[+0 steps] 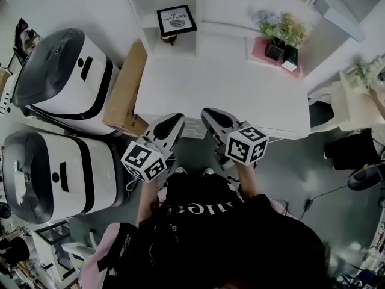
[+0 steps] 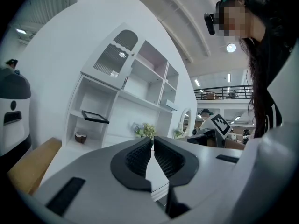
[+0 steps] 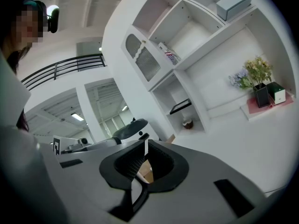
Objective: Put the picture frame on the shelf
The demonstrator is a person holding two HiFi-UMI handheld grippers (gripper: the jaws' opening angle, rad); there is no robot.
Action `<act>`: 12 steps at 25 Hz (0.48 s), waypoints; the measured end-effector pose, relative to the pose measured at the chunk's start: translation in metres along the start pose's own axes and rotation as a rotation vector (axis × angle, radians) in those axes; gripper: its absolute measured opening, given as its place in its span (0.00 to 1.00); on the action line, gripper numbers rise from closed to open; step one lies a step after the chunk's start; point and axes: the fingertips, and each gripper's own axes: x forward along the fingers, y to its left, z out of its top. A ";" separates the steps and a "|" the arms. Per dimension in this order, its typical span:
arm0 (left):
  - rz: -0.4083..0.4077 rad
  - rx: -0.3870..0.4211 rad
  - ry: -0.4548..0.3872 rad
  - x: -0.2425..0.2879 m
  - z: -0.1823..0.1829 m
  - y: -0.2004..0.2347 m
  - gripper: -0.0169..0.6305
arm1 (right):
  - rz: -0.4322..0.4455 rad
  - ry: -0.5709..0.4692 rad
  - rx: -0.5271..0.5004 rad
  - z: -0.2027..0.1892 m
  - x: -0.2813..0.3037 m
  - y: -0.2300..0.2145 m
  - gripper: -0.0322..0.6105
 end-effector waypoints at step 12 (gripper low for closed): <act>0.002 0.013 0.007 0.000 0.001 -0.004 0.07 | 0.037 -0.028 -0.006 0.014 -0.006 0.010 0.14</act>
